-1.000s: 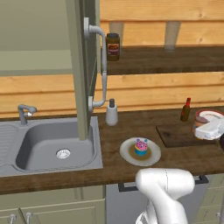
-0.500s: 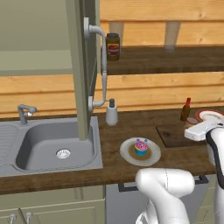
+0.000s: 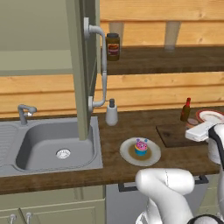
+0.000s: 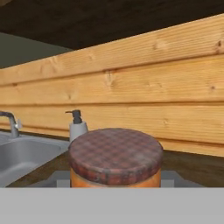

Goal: From the different types of pastries on the counter, select a croissant and place it on the cutting board. Then retrieve a jar of jam from the cabinet and place it alongside the croissant on the cutting board.

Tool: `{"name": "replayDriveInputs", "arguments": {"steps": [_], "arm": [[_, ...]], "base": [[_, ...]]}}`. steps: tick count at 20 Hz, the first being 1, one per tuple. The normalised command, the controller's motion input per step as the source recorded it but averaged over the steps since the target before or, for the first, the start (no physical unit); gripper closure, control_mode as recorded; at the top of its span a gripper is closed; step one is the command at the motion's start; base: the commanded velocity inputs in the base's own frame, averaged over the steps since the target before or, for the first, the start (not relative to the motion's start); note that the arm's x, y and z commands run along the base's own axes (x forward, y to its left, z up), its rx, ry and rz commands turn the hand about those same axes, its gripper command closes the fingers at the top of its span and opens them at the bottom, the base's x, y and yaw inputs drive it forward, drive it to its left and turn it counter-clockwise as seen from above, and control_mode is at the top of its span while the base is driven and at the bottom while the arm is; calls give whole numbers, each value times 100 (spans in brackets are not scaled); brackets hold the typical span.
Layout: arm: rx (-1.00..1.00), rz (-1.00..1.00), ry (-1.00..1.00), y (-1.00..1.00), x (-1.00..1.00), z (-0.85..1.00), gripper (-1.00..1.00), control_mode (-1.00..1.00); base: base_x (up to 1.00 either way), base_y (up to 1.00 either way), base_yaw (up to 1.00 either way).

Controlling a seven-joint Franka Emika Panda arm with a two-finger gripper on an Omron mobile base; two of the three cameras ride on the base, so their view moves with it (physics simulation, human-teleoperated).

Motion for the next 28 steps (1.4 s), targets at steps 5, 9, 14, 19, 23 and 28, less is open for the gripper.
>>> {"name": "replayDriveInputs", "arguments": {"steps": [5,9,14,19,23,28], "arm": [[0,0,0,0,17,-22,100,-100],[0,0,0,0,29,-21,100,-100],[0,0,0,0,31,-25,100,-100],[0,0,0,-3,26,-23,100,-100],[0,0,0,-18,14,-21,100,-100],[0,0,0,-24,12,-25,100,-100]], "base": [[0,0,0],[0,0,0],[0,0,0],[0,0,0],[0,0,0],[0,0,0]]}}
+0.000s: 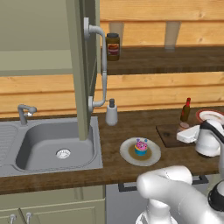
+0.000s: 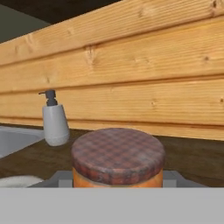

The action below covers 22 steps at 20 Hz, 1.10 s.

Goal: From the different types of pastries on the counter, select a croissant and place it on the cutting board. Then retrieve a jar of jam from the cabinet and place it alongside the croissant on the cutting board.

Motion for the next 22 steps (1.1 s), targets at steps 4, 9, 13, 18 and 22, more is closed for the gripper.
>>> {"name": "replayDriveInputs", "arguments": {"steps": [4,9,13,18,22], "arm": [[0,0,0,-9,12,-13,100,-100],[0,0,0,-4,10,-20,100,-100],[0,0,0,-1,12,-27,100,-100],[0,0,0,-3,27,-16,100,-100],[-1,0,0,-9,34,-18,100,-100]], "base": [[0,0,0],[0,0,0],[0,0,0],[0,0,0],[0,0,0]]}}
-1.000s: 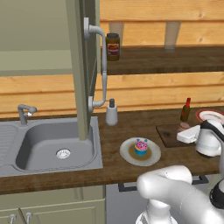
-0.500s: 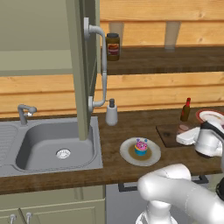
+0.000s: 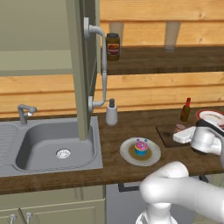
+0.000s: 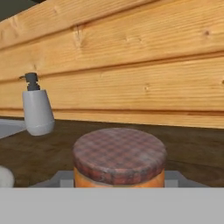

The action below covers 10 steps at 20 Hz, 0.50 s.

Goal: From the different types of pastries on the counter, select a croissant and place it on the cutting board. Then retrieve a jar of jam from the cabinet and place it alongside the croissant on the cutting board.

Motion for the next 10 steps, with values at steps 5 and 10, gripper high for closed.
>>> {"name": "replayDriveInputs", "arguments": {"steps": [5,10], "arm": [[0,0,0,-12,24,-25,100,-100],[0,0,0,-11,16,-25,100,-100]], "base": [[0,0,0],[0,0,0]]}}
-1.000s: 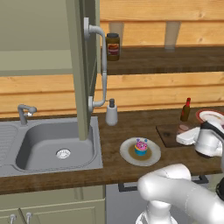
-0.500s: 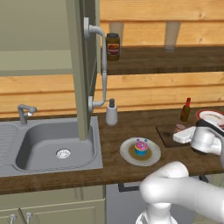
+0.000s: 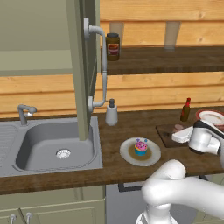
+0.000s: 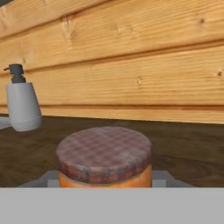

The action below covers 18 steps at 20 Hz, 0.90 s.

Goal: From the different types of pastries on the counter, select a croissant and place it on the cutting board. Then retrieve a jar of jam from the cabinet and place it alongside the croissant on the cutting board.

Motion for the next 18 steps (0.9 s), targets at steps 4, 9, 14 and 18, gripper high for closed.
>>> {"name": "replayDriveInputs", "arguments": {"steps": [4,9,14,18], "arm": [[0,0,0,-11,18,-19,100,-100],[0,0,0,-7,0,-7,-100,-100],[0,0,0,0,-34,1,-100,-100],[2,-1,0,-8,-72,33,-100,-100]], "base": [[0,0,0],[0,0,0],[0,0,0],[0,0,0]]}}
